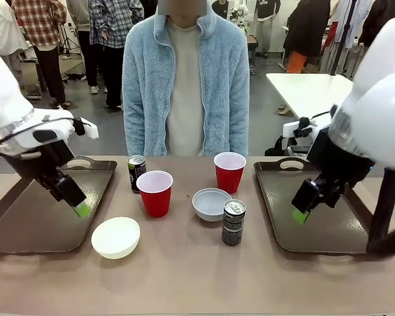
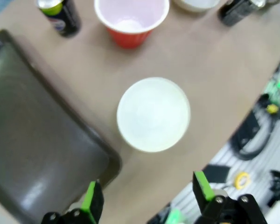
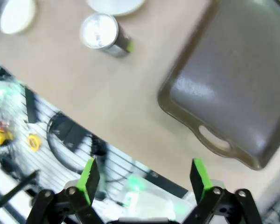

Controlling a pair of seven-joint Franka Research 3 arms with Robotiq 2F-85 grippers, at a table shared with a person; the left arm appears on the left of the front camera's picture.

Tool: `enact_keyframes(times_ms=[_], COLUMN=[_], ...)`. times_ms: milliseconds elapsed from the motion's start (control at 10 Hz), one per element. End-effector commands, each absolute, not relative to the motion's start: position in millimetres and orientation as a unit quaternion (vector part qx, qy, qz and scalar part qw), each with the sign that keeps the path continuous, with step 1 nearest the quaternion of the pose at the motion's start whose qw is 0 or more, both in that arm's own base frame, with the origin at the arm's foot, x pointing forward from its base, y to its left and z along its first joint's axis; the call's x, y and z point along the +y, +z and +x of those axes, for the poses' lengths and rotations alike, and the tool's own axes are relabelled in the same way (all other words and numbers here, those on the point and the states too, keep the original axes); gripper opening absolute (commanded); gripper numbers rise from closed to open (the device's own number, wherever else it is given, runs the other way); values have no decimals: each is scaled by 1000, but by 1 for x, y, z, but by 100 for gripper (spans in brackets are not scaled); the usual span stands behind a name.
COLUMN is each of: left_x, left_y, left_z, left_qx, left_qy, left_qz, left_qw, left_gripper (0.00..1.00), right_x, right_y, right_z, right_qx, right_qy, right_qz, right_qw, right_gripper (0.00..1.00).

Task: Prepare tableware on both trays.
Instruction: Pick up a Picnic Bowl from the table and place it on a Handle tray.

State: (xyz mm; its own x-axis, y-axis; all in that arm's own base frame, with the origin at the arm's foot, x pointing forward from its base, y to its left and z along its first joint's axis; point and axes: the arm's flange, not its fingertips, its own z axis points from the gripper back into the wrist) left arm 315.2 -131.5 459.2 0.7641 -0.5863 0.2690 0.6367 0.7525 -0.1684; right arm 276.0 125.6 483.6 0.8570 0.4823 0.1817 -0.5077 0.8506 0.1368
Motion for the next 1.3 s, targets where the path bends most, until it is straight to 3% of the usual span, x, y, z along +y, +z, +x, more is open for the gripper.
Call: enact_keyframes(times_ms=[0, 100, 300, 700, 1200], left_x=[-82, -64, -30, 40, 76], left_y=[467, 462, 451, 437, 428], left_z=[322, 326, 331, 315, 310], left_qx=[-106, -106, -110, -134, -126], left_qy=[-289, -269, -220, -131, -104], left_qz=[-302, -377, -455, -474, -470], left_qw=[902, 880, 856, 860, 867], left_gripper=[100, 100, 100, 100, 100], right_x=[59, 34, -15, -64, -81], right_y=[474, 461, 445, 441, 437], right_z=[268, 268, 274, 260, 244], right_qx=[-84, -80, -82, -91, -94], right_qy=[202, 171, 123, 91, 56], right_qz=[275, 325, 422, 463, 462], right_qw=[936, 927, 894, 877, 880], right_gripper=[100, 100, 100, 100, 100])
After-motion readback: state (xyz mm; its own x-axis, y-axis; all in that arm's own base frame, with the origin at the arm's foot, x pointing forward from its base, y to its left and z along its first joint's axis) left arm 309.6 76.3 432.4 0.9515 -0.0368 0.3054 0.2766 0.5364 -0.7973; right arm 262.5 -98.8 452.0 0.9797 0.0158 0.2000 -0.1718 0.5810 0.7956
